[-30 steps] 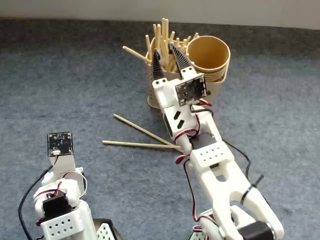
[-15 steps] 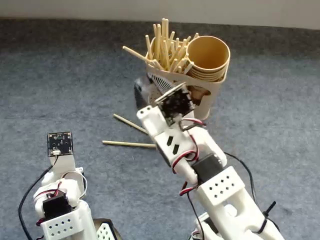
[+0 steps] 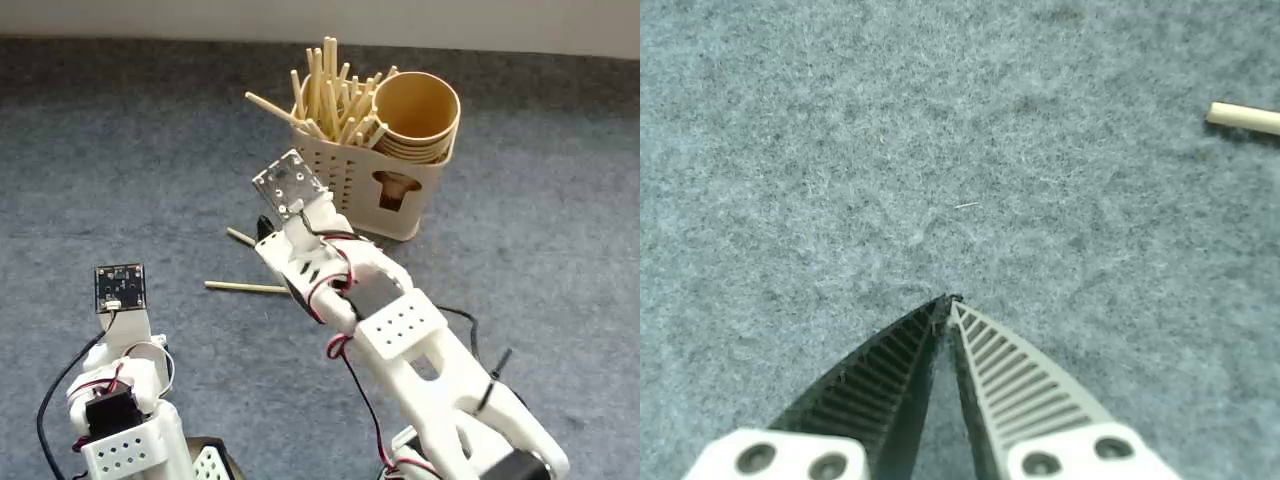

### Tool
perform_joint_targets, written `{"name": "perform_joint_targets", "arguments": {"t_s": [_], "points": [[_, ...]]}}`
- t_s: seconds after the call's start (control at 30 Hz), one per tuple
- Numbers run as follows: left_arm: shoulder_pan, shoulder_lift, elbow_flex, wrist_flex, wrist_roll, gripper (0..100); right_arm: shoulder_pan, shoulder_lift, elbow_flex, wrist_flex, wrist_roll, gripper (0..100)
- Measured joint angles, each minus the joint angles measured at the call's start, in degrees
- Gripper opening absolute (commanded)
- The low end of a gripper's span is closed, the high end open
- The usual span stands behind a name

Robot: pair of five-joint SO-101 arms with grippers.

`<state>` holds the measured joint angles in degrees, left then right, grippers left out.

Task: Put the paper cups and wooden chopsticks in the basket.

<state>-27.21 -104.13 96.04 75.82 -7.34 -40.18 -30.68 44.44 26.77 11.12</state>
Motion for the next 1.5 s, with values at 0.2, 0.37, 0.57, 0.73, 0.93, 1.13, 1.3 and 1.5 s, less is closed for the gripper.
{"name": "perform_joint_targets", "arguments": {"t_s": [0.2,0.37,0.57,0.73,0.93,1.13,1.3,1.5], "points": [[0.00,0.00,0.00,0.00,0.00,1,-1.49,9.67,-6.59,8.53,1.05,12.3],[0.00,0.00,0.00,0.00,0.00,1,-4.57,15.30,-9.76,15.82,6.68,12.3],[0.00,0.00,0.00,0.00,0.00,1,-5.80,22.33,-10.11,16.35,8.70,12.3],[0.00,0.00,0.00,0.00,0.00,1,-7.56,27.52,-10.11,16.35,8.70,12.3],[0.79,0.00,0.00,0.00,0.00,1,-8.35,31.82,-10.55,13.54,8.70,12.3],[2.02,0.00,0.00,0.00,0.00,1,-5.63,34.99,-10.90,10.02,9.41,12.3],[2.02,0.00,0.00,0.00,0.00,1,-4.75,36.57,-11.43,9.49,17.76,0.0],[2.02,0.00,0.00,0.00,0.00,1,-4.40,36.66,-11.43,9.05,20.66,0.4]]}}
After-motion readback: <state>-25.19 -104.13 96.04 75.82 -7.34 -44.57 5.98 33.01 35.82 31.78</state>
